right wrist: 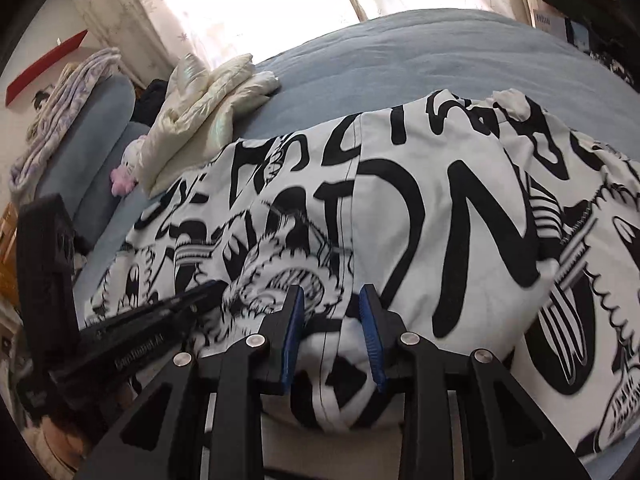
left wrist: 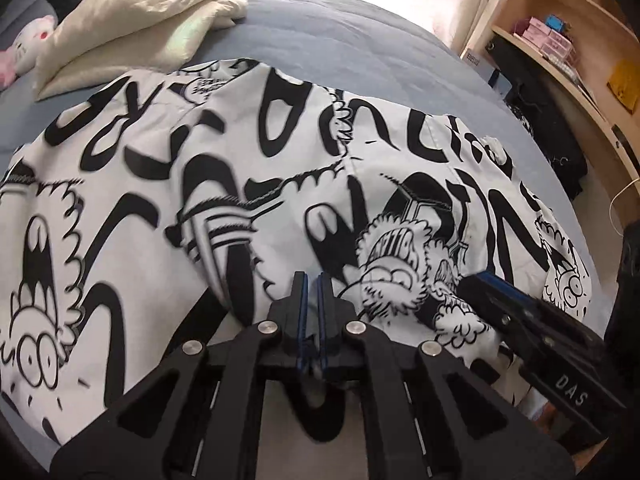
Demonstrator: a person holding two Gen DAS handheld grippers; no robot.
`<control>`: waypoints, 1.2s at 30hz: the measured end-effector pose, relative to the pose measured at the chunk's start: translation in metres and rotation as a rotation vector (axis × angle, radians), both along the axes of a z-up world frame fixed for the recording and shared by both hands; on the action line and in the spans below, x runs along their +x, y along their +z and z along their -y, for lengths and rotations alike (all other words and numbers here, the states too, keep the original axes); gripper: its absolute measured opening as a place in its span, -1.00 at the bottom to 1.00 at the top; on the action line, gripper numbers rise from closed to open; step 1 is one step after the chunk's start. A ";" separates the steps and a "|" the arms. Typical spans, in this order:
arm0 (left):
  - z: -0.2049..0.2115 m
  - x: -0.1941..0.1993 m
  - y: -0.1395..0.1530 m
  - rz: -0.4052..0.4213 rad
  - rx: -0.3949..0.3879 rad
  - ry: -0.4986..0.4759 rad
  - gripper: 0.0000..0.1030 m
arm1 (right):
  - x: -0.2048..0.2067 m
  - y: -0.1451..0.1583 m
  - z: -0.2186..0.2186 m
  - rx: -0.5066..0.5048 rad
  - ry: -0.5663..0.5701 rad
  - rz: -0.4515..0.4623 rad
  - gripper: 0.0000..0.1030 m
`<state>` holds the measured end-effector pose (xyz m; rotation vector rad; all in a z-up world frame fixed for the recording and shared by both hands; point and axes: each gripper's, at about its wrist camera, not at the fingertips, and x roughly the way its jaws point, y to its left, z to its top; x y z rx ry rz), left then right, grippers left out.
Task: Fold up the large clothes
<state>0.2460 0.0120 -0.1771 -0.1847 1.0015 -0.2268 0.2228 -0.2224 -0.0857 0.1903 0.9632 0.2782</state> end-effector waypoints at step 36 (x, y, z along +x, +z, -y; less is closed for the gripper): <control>-0.077 -0.160 0.084 0.079 0.026 0.066 -0.95 | -0.170 0.092 -0.040 -0.090 0.104 0.130 -0.44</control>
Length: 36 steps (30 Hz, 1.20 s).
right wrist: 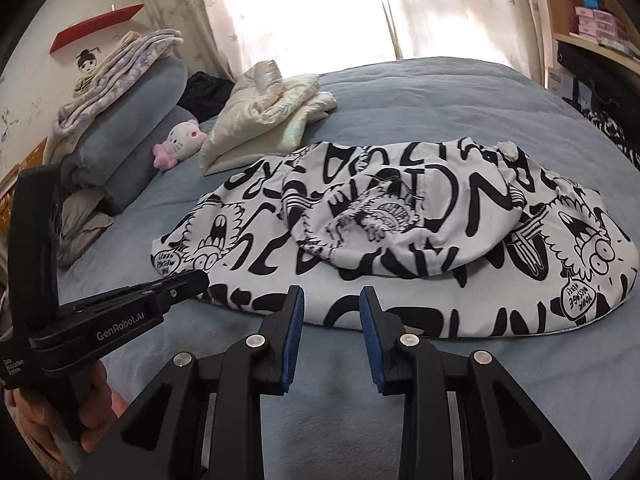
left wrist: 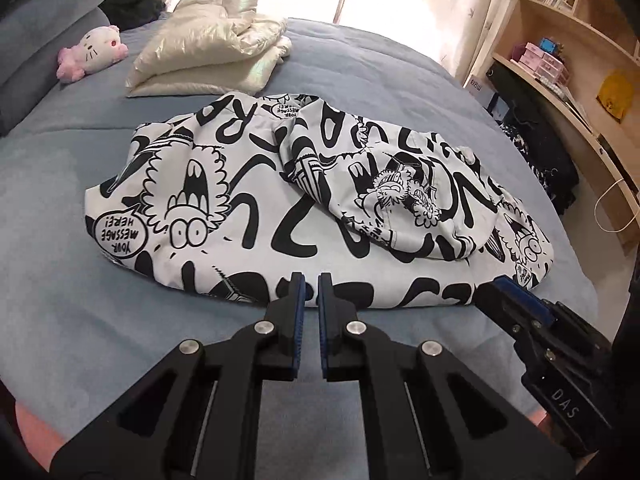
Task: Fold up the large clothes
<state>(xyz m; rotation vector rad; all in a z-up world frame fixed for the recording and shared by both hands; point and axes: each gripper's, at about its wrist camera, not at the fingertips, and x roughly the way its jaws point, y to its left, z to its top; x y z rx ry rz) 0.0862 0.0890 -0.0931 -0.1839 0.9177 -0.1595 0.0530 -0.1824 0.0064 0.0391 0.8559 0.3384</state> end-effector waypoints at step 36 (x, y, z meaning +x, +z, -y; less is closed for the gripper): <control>-0.097 0.046 -0.130 -0.182 -0.635 0.138 -0.89 | 0.069 -0.074 -0.035 -0.032 0.059 -0.121 -0.44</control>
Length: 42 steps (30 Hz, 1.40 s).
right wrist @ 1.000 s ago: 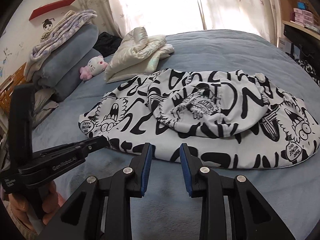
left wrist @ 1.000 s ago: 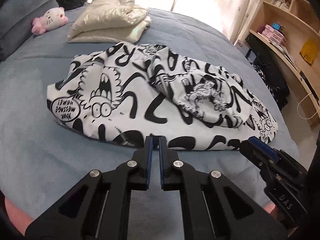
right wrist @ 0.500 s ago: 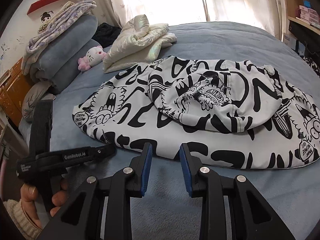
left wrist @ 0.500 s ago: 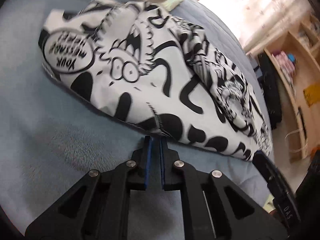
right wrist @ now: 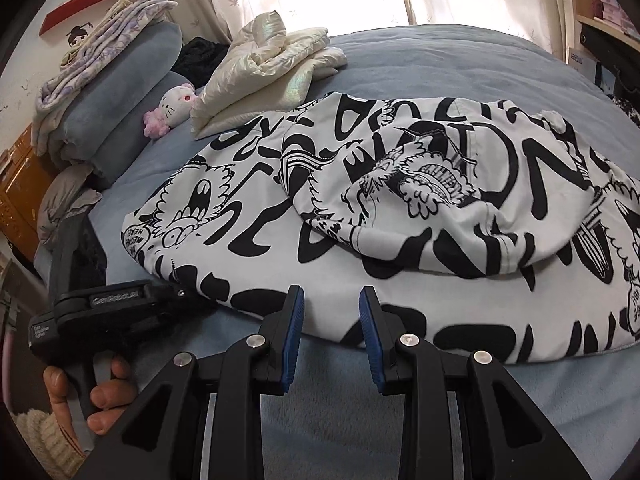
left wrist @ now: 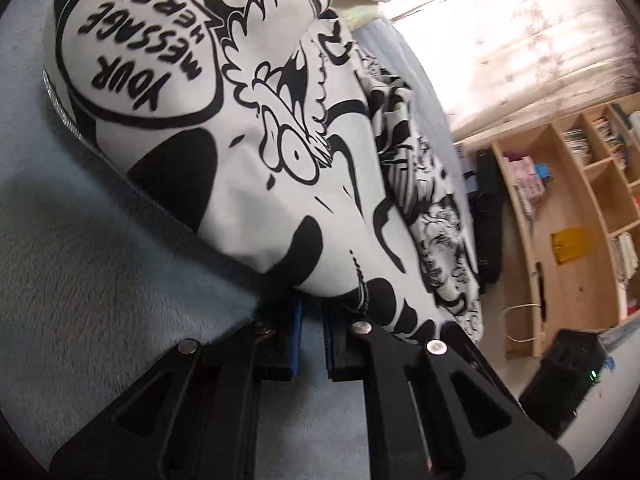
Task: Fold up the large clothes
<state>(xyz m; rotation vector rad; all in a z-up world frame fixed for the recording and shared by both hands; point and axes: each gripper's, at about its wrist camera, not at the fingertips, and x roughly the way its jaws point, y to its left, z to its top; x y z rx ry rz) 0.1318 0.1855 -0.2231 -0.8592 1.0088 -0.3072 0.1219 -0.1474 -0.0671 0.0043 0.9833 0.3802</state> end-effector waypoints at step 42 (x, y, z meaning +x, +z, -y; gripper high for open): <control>-0.018 0.076 0.017 0.069 0.074 0.244 -0.31 | 0.077 0.019 0.005 -0.009 -0.124 0.117 -0.61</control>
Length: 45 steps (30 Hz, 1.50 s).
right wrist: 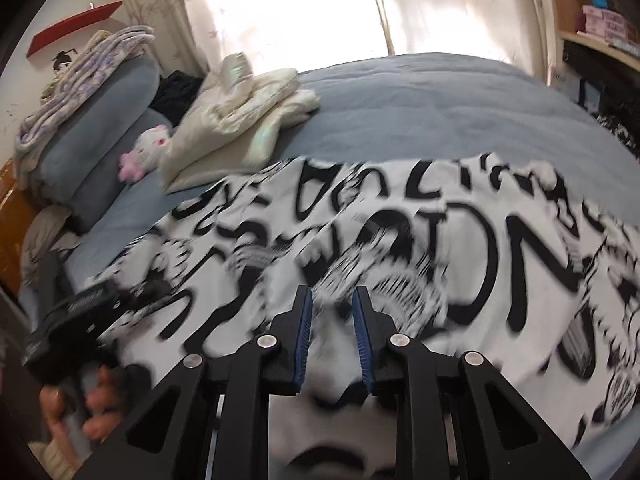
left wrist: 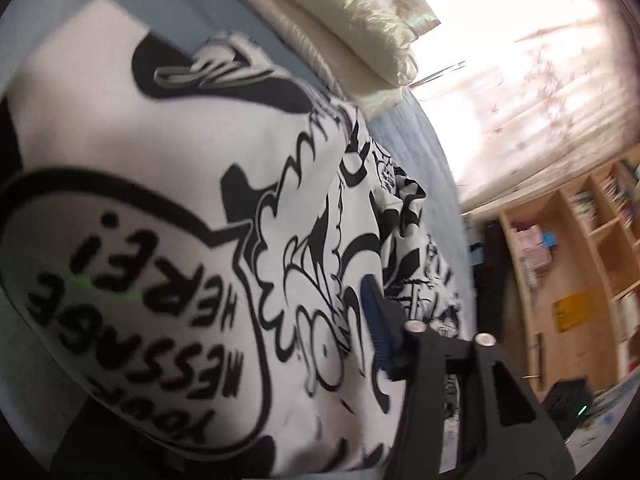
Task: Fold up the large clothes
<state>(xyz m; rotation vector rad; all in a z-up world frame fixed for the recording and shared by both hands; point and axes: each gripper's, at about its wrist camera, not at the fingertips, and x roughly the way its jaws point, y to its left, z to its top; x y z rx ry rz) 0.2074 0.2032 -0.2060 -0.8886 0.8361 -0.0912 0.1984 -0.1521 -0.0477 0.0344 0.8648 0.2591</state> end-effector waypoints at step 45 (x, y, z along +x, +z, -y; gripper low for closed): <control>0.507 -0.011 0.106 0.331 0.900 -0.735 -0.73 | -0.081 0.011 0.353 0.316 -0.491 -0.066 -0.61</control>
